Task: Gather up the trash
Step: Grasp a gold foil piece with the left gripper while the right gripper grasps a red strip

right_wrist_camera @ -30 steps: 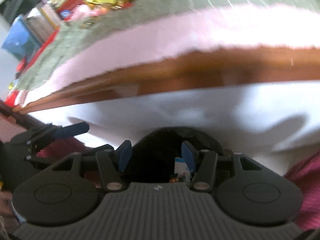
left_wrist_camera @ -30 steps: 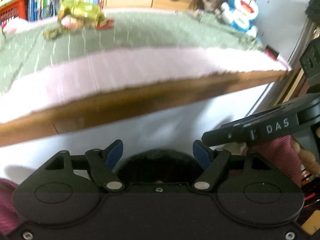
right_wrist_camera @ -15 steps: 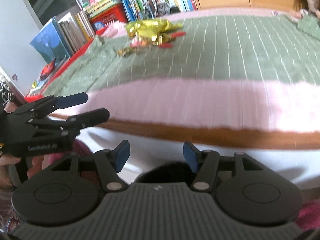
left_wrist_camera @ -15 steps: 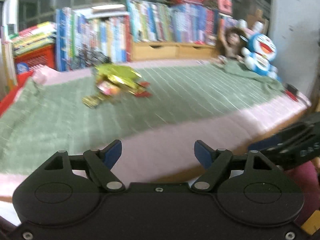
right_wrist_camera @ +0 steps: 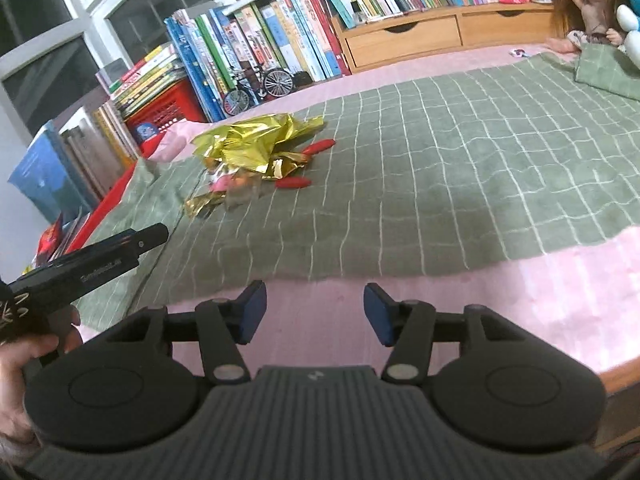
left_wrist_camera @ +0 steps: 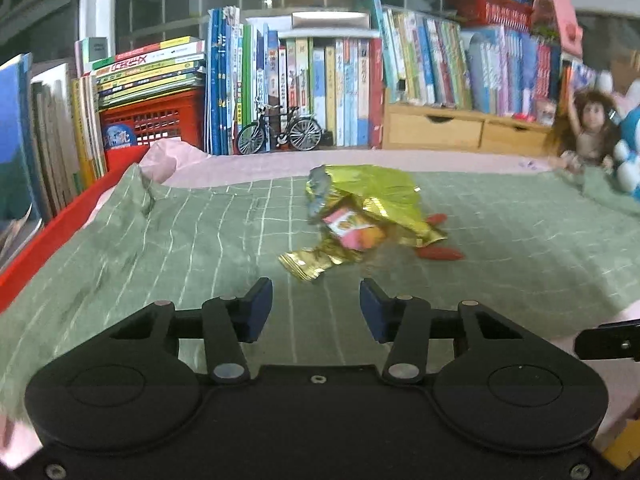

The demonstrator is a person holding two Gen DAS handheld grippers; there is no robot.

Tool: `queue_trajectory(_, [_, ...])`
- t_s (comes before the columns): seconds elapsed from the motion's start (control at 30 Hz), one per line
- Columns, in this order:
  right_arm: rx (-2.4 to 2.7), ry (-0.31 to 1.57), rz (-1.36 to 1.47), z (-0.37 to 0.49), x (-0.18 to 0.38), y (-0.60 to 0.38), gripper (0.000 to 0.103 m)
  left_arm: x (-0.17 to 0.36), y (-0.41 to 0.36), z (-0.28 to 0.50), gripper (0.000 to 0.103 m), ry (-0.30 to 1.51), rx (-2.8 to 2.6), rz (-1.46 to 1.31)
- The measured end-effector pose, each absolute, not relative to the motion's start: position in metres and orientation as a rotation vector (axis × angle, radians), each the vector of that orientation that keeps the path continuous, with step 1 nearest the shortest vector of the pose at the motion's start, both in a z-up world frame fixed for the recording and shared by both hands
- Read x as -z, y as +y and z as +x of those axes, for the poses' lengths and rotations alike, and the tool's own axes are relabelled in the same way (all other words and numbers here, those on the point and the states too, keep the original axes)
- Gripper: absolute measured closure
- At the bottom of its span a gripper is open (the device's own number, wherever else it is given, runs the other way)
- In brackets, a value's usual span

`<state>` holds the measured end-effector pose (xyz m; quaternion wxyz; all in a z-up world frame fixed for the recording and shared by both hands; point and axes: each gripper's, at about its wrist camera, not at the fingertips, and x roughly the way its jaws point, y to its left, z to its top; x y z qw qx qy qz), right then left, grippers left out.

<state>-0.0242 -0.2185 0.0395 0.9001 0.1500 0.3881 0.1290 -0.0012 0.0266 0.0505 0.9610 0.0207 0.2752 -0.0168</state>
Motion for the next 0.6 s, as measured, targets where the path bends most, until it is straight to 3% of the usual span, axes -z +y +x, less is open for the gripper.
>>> queue_trajectory(0.37, [-0.304, 0.813, -0.030, 0.032, -0.046, -0.174, 0.038, -0.036, 0.013, 0.068, 0.055, 0.591, 0.087, 0.088])
queue_trajectory(0.6, [-0.322, 0.797, -0.059, 0.066, -0.047, -0.164, 0.038, -0.023, 0.015, 0.096, 0.054, 0.652, 0.120, 0.050])
